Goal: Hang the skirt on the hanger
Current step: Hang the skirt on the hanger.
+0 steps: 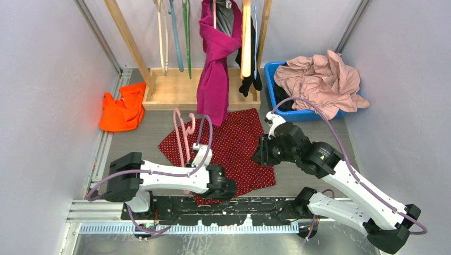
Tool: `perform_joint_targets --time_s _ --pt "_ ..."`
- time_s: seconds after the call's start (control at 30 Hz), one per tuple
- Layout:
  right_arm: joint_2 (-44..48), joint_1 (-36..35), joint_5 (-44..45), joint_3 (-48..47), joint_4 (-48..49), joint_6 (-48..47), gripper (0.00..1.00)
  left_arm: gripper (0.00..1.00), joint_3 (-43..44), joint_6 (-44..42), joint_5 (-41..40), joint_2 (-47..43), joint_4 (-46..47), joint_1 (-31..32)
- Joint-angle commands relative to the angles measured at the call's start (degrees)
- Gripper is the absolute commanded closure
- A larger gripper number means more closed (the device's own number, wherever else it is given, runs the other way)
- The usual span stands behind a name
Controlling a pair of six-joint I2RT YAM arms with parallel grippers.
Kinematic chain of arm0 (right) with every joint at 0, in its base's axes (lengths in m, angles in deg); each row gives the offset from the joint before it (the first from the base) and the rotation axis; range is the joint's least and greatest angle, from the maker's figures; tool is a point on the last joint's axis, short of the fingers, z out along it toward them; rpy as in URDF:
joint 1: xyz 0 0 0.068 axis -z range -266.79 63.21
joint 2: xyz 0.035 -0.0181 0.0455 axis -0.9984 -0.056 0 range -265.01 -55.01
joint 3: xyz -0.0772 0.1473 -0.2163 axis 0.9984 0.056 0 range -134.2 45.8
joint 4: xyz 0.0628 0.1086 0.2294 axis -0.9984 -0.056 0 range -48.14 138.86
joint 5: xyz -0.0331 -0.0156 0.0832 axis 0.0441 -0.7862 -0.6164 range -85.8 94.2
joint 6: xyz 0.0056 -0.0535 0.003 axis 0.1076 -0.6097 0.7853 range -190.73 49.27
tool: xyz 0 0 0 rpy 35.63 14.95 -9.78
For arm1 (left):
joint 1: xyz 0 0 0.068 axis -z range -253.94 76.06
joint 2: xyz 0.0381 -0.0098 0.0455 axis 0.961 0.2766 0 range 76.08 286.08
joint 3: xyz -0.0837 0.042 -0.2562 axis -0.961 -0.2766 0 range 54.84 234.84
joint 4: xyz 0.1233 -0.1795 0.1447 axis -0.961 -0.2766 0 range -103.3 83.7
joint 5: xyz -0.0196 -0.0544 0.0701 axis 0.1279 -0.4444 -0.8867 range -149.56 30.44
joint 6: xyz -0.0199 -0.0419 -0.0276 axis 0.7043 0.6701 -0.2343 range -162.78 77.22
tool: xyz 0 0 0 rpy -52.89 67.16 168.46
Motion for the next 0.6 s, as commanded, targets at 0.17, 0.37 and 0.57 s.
perform_joint_targets --time_s 0.17,0.37,0.57 --pt "1.21 0.21 -1.07 0.43 0.69 -0.46 0.63 1.0 -2.58 7.38 1.87 0.03 -11.85 2.92" --pt "1.25 0.2 -1.3 0.8 0.7 -0.63 0.63 1.0 -5.35 10.18 4.32 -0.5 -11.85 3.85" --pt "0.7 0.21 -1.8 1.27 1.1 -0.91 0.63 1.0 -9.03 13.14 6.55 -2.28 -11.89 3.79"
